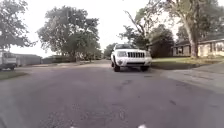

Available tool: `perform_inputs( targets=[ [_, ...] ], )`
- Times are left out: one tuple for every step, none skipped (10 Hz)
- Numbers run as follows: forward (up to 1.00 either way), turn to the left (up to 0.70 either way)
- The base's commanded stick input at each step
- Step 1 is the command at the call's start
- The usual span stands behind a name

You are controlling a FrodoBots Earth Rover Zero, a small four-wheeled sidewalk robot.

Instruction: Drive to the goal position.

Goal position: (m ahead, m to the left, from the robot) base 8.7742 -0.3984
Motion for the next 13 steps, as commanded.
perform_inputs(
  targets=[
    [0.05, 0.0],
    [0.06, 0.0],
    [0.06, 0.0],
    [0.05, 0.0],
    [0.07, 0.0],
    [0.07, 0.0],
    [0.07, 0.0],
    [0.08, 0.0],
    [0.24, 0.0],
    [0.62, 0.0],
    [0.95, 0.0],
    [0.95, 0.29],
    [0.95, 0.38]
  ],
)
